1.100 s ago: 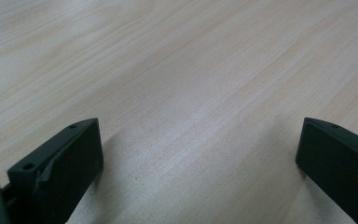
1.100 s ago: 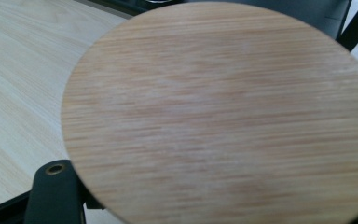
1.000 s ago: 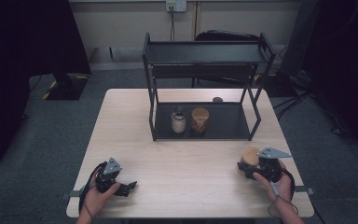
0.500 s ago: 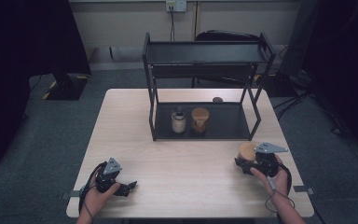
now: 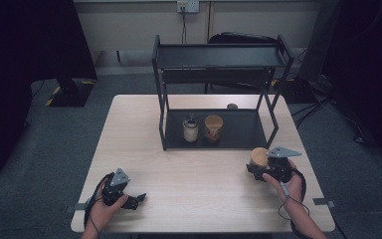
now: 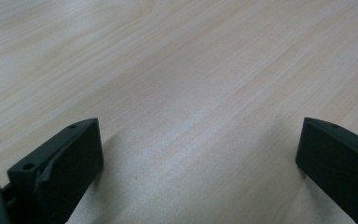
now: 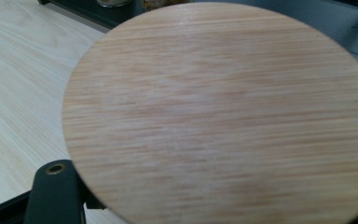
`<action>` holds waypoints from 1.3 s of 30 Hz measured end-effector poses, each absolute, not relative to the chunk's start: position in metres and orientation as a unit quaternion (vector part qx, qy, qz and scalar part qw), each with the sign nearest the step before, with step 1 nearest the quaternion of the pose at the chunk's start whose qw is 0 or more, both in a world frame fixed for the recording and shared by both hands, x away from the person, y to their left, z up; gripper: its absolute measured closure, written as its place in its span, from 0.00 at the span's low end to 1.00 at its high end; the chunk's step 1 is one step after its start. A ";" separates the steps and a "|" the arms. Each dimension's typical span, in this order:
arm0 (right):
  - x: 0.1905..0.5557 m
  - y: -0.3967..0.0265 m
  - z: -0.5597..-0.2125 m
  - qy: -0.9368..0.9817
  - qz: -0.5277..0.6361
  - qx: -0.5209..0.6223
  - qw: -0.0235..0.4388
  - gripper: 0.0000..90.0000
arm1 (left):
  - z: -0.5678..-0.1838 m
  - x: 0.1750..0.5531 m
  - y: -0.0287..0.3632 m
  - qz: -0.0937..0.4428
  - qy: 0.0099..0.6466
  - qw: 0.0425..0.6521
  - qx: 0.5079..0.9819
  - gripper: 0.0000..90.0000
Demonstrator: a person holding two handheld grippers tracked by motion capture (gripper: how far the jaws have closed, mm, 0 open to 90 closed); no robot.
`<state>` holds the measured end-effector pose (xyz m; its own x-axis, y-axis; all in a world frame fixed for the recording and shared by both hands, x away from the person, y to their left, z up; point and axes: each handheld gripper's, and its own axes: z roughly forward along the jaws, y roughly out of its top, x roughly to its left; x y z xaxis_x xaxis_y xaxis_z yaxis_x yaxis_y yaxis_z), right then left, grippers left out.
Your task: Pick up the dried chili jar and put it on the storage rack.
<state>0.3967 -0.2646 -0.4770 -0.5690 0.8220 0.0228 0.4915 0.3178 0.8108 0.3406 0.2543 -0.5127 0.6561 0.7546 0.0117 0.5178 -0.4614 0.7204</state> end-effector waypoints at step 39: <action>0.432 -0.237 -0.470 0.791 0.402 0.411 0.209 0.28 | -0.513 0.341 0.254 0.167 0.379 0.354 0.838 0.00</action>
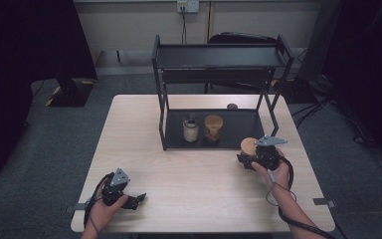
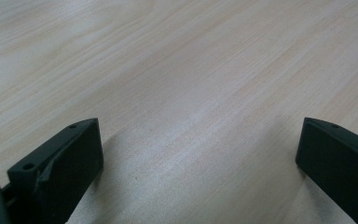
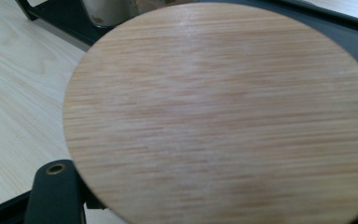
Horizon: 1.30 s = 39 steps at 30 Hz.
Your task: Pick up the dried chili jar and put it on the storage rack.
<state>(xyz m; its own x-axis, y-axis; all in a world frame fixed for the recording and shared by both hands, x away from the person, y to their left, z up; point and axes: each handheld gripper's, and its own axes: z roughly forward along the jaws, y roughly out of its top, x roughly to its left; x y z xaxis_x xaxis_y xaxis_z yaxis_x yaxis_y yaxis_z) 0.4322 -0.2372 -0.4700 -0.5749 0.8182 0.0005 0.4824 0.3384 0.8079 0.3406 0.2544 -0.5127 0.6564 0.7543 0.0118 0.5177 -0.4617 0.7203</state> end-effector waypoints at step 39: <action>0.469 -0.222 -0.460 0.793 0.397 0.412 0.210 0.28 | -0.513 0.341 0.254 0.167 0.379 0.354 0.838 0.00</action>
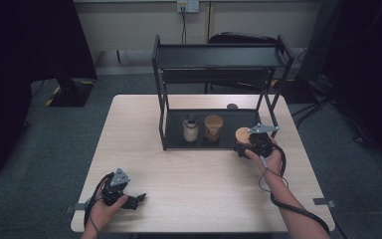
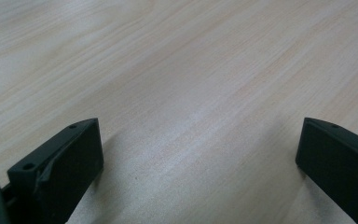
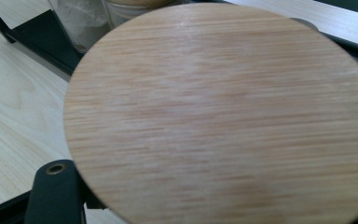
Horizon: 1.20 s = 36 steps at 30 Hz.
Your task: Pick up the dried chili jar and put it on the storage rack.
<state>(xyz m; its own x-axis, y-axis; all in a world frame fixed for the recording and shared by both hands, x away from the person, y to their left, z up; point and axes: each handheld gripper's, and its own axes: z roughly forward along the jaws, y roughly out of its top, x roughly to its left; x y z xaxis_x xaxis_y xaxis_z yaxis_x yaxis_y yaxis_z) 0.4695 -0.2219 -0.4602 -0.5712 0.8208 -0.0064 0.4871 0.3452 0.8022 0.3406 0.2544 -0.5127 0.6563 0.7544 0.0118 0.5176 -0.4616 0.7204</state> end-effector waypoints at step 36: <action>0.502 -0.212 -0.457 0.788 0.395 0.420 0.217 0.28 | -0.513 0.341 0.254 0.167 0.379 0.354 0.838 0.00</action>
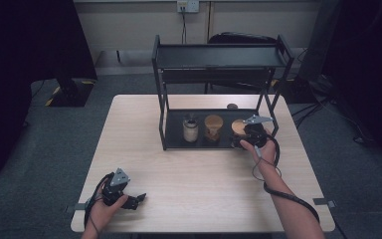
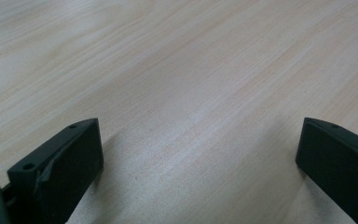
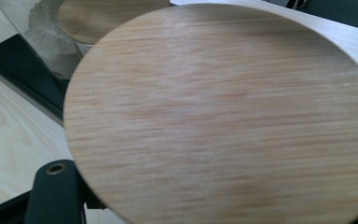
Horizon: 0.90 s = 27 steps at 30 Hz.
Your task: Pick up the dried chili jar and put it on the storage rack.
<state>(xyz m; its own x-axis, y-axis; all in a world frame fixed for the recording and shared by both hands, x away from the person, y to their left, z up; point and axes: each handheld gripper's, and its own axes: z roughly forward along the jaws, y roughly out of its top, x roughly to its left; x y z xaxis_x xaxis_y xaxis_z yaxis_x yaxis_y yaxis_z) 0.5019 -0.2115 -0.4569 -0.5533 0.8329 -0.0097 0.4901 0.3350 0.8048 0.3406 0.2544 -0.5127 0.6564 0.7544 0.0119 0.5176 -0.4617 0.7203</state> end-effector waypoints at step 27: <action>0.520 -0.208 -0.464 0.787 0.384 0.426 0.228 0.28 | -0.513 0.341 0.254 0.167 0.379 0.354 0.838 0.00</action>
